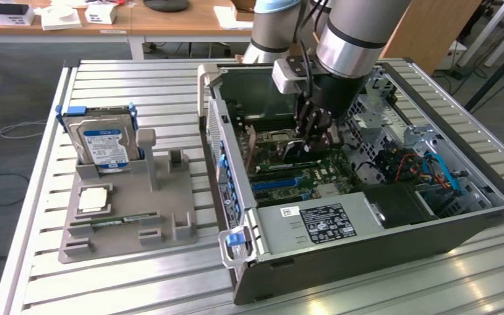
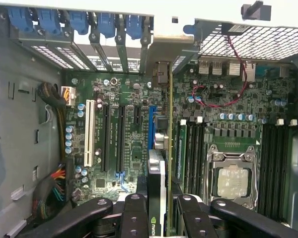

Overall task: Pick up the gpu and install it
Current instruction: 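Insert the gpu into the slot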

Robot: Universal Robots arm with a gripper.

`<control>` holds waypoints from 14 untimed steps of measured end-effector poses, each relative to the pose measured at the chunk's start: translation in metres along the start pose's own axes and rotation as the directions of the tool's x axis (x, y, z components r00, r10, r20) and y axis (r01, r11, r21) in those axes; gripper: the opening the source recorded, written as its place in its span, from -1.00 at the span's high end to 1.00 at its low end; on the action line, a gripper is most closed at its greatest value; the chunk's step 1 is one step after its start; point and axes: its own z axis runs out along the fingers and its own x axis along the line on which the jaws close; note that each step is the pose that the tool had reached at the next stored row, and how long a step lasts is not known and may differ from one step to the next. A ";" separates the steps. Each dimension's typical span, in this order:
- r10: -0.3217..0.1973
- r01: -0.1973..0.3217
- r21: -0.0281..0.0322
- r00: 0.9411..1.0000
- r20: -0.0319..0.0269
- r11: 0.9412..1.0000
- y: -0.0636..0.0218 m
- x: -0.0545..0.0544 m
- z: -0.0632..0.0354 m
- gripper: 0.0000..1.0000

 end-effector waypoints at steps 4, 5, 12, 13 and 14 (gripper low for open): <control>0.000 0.000 0.000 1.000 0.000 1.000 0.0001 0.001 0.0047 0.45; 0.000 0.000 0.000 1.000 0.000 1.000 0.0000 0.001 0.0058 0.45; 0.000 0.000 0.000 1.000 0.000 1.000 -0.0002 0.003 0.0124 0.45; 0.000 0.000 0.000 1.000 0.000 1.000 -0.0002 0.003 0.0132 0.45; 0.000 0.000 0.000 1.000 0.000 1.000 -0.0002 0.003 0.0141 0.45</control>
